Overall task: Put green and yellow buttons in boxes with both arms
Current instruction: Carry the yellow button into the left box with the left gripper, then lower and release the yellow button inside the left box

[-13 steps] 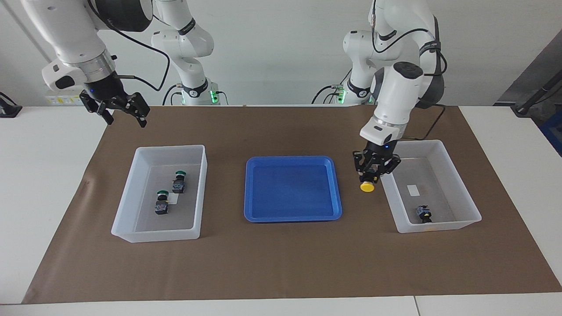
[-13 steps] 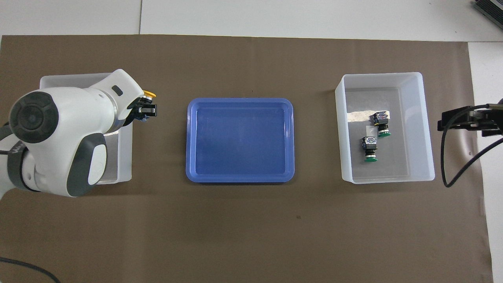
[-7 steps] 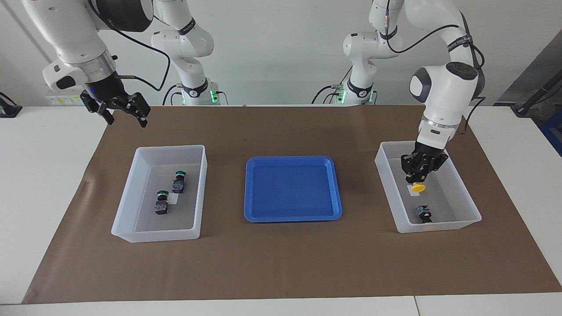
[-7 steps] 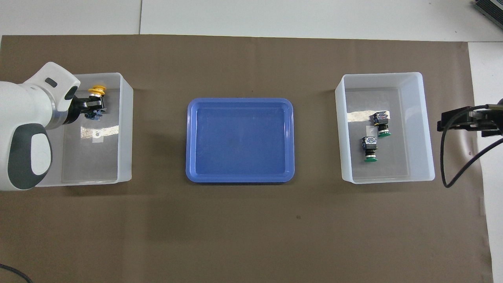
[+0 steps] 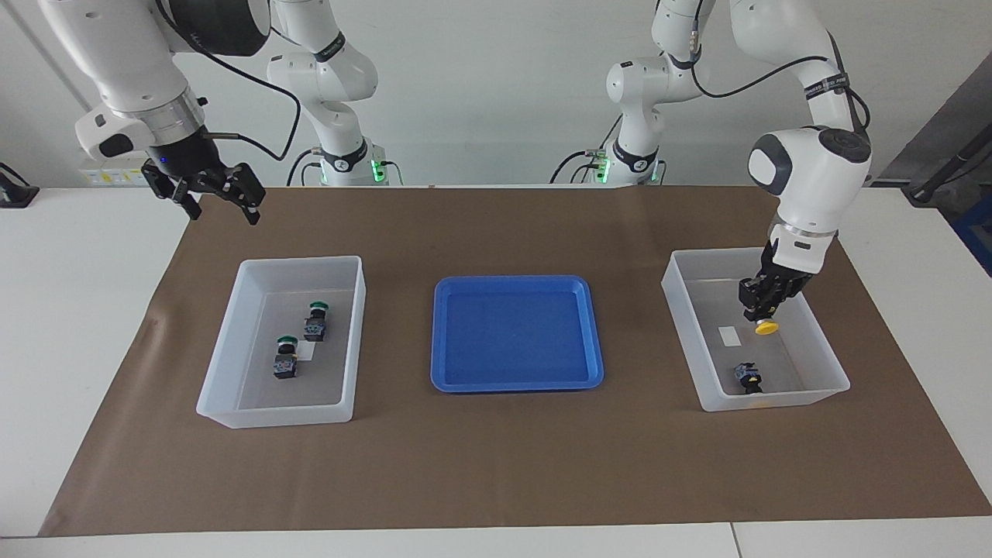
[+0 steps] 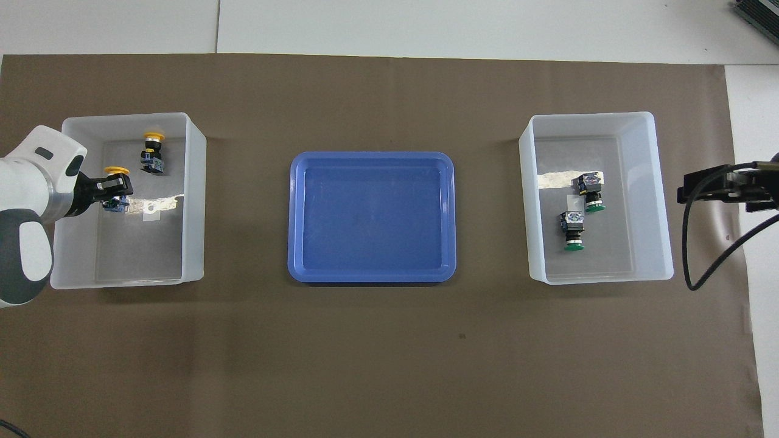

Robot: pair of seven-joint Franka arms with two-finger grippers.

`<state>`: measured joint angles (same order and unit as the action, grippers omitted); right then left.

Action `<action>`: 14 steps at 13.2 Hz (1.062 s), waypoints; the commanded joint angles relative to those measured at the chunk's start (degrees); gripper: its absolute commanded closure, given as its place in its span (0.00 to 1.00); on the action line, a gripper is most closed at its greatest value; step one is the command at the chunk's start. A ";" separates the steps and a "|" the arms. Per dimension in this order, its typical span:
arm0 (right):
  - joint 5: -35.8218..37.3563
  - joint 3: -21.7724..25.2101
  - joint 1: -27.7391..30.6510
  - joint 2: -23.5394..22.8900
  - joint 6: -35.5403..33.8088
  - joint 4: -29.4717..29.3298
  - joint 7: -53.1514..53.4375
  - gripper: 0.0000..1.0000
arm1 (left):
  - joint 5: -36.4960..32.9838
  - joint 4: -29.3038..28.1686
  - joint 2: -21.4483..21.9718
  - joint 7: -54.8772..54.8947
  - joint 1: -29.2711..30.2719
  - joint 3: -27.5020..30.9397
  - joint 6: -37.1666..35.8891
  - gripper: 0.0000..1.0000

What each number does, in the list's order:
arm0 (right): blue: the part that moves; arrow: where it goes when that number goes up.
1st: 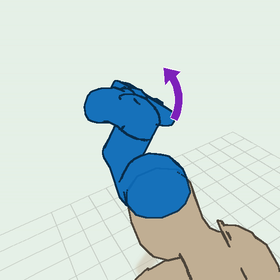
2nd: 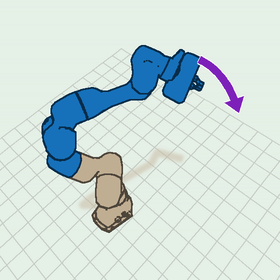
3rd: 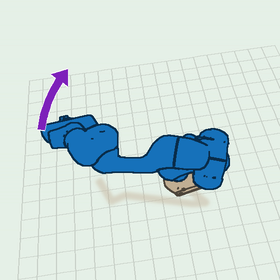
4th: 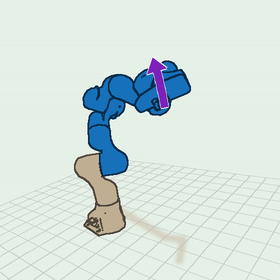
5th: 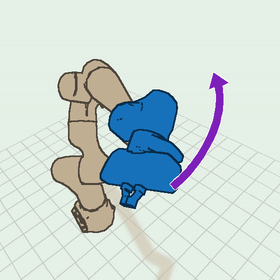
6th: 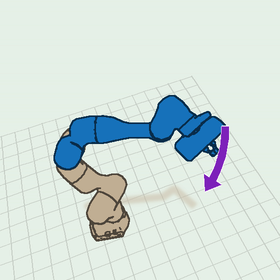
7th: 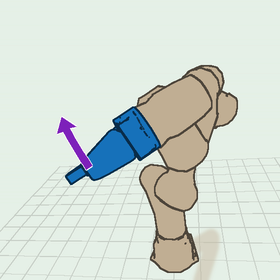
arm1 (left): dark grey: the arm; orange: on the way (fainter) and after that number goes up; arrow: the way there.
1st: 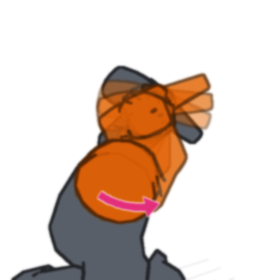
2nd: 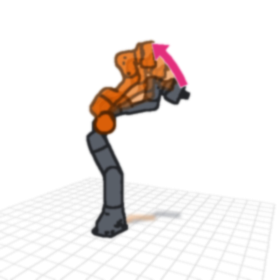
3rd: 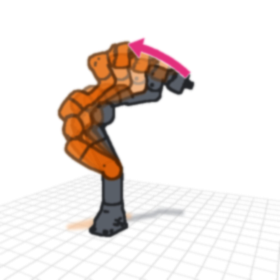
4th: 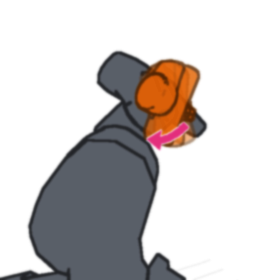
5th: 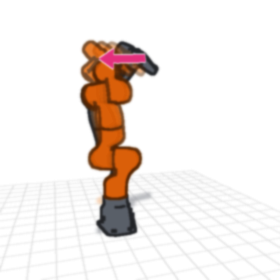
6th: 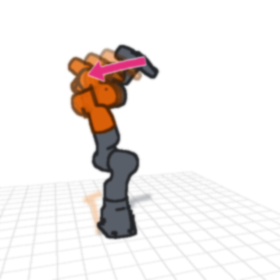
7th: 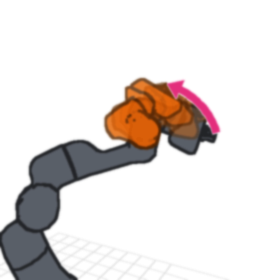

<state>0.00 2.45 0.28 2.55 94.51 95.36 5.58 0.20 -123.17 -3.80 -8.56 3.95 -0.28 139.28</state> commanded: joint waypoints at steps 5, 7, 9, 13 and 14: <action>0.53 -0.34 0.08 0.35 -4.40 -3.41 0.14 0.00 | 0.85 -4.71 -3.83 -4.36 -0.17 -0.77 8.81 1.00; 0.27 -0.34 0.25 -0.35 -5.22 -4.40 0.22 0.00 | 0.85 -4.71 -4.54 -4.62 -0.17 -0.68 9.26 0.75; 0.00 -0.25 0.87 0.43 -4.78 -2.30 0.31 0.00 | 0.85 -4.71 -4.72 -4.37 -0.17 -0.68 11.01 0.14; 0.09 -0.25 0.25 0.44 -4.86 -2.28 -0.13 0.00 | 0.59 -1.46 -5.60 0.45 -1.39 -0.68 9.88 0.00; 0.09 -0.25 0.16 0.44 -4.86 -2.28 -0.13 0.00 | 0.59 -0.85 -4.99 3.52 -1.40 -0.60 9.61 0.00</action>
<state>0.00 2.50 0.33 2.51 90.02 92.50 5.59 0.20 -125.83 -8.99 -9.47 3.44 -1.31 149.24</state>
